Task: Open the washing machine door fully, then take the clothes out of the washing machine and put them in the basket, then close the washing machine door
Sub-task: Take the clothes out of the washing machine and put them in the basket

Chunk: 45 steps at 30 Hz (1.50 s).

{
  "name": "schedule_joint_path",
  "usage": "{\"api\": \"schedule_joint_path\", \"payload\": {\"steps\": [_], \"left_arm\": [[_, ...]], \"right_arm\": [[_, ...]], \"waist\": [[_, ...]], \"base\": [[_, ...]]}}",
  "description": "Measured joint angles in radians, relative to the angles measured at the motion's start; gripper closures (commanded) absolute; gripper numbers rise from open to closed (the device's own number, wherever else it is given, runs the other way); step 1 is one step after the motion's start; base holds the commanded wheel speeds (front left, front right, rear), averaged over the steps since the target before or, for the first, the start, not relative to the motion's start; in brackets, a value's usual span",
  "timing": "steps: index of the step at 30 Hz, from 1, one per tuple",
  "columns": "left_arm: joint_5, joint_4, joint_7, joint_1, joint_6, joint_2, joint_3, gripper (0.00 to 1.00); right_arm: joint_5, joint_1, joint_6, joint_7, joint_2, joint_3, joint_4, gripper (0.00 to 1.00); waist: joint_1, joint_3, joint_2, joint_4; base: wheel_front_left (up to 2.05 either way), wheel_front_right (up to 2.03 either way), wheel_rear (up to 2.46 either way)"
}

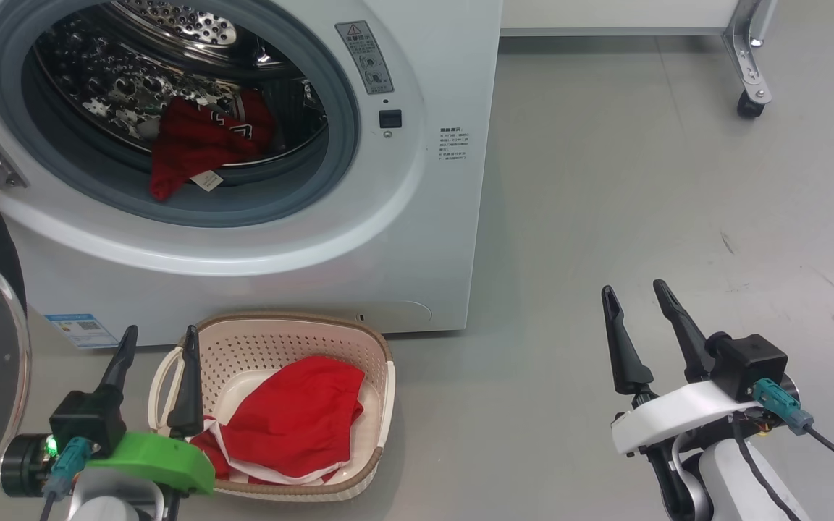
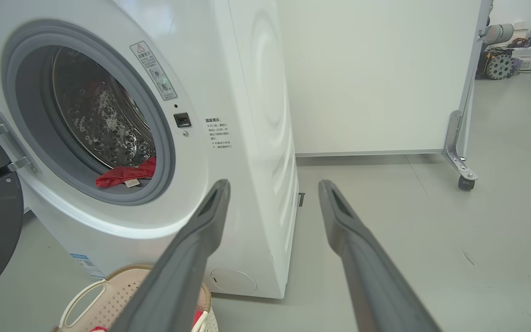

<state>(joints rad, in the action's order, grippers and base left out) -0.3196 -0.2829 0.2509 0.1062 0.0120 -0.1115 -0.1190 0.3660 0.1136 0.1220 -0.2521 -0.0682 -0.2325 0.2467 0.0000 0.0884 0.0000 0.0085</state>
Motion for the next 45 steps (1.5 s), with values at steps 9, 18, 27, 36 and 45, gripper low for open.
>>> {"api": "schedule_joint_path", "payload": {"steps": [9,18,27,36,45], "left_arm": [[0.013,0.041,0.000,-0.051,-0.003,0.002,-0.001,0.00],[0.015,0.069,0.000,-0.071,-0.003,0.005,0.000,0.00],[0.032,0.090,0.000,-0.092,-0.003,0.006,0.004,0.00],[0.039,0.102,0.000,-0.104,-0.003,0.007,0.006,0.00],[0.040,0.108,0.000,-0.113,-0.003,0.008,0.006,0.00]], "right_arm": [[0.000,-0.002,0.000,0.000,0.001,-0.006,0.000,0.00],[0.000,-0.004,0.000,0.000,0.001,-0.009,0.000,0.00],[0.002,-0.004,0.000,0.000,0.001,-0.011,0.000,0.00],[0.002,-0.005,0.000,0.000,0.001,-0.014,0.000,0.00],[0.003,-0.006,0.000,0.000,0.001,-0.017,0.000,0.00]], "waist": [[0.0000,-0.006,0.0000,-0.004],[0.0000,-0.005,0.0000,-0.006],[0.0000,-0.005,0.0000,-0.008],[0.0000,-0.006,0.0000,-0.013],[0.0000,-0.009,0.0000,-0.016]], "base": [[0.00,0.00,0.00],[0.00,0.00,0.00],[0.00,0.00,0.00],[0.00,0.00,0.00],[0.00,0.00,0.00]]}}
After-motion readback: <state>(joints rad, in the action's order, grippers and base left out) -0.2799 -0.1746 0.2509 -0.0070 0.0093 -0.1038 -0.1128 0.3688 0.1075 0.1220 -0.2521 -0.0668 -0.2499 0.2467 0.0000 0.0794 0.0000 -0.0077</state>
